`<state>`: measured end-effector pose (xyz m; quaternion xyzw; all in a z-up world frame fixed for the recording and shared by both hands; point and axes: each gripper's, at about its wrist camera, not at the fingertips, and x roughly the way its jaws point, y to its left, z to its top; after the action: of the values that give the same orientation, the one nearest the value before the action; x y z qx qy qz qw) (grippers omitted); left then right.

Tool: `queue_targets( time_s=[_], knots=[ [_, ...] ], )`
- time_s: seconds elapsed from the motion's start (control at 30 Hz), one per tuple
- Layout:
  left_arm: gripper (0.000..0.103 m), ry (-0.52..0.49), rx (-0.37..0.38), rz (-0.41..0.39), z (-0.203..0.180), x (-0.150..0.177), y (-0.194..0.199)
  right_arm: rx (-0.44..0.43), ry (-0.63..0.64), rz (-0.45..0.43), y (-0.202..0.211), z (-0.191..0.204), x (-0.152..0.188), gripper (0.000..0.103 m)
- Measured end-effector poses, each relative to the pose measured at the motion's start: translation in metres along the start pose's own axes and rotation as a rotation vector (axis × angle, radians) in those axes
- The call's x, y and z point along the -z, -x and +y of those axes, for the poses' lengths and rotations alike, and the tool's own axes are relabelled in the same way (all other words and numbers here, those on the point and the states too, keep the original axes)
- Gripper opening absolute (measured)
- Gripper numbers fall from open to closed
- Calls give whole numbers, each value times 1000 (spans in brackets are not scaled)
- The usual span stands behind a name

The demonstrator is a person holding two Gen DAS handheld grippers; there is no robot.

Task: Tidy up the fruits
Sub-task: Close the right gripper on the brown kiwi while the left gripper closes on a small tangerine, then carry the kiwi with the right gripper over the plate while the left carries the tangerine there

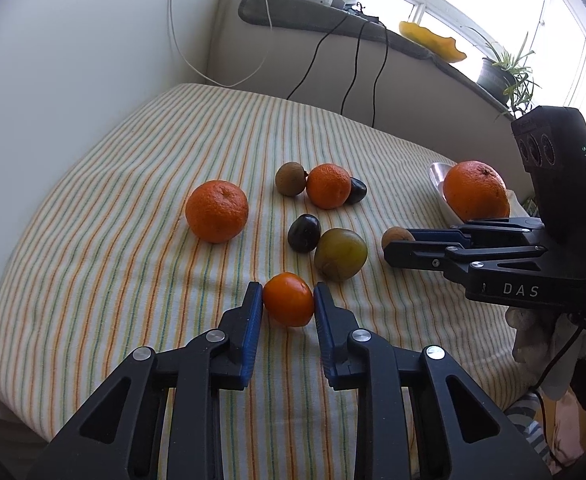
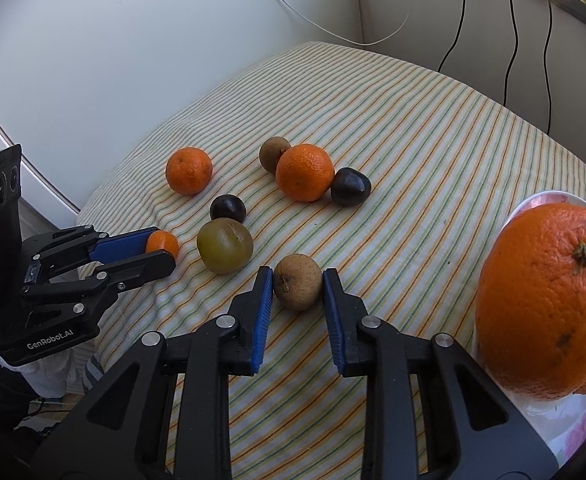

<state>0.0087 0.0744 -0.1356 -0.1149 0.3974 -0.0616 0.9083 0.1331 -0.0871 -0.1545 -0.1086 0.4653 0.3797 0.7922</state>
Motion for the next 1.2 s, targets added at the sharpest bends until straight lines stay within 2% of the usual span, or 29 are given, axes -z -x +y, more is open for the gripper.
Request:
queue_targets(
  time_s=[0.4, 0.67, 1.2],
  knots=[
    [24, -13, 43, -41, -18, -5, 17, -18, -14, -55, 32, 2, 9, 26],
    [24, -38, 99, -68, -42, -11, 25, -11, -33, -116, 70, -1, 24, 26],
    [24, -147, 234, -55, -115, -22, 11, 71, -166, -206, 137, -55, 66, 26]
  ],
)
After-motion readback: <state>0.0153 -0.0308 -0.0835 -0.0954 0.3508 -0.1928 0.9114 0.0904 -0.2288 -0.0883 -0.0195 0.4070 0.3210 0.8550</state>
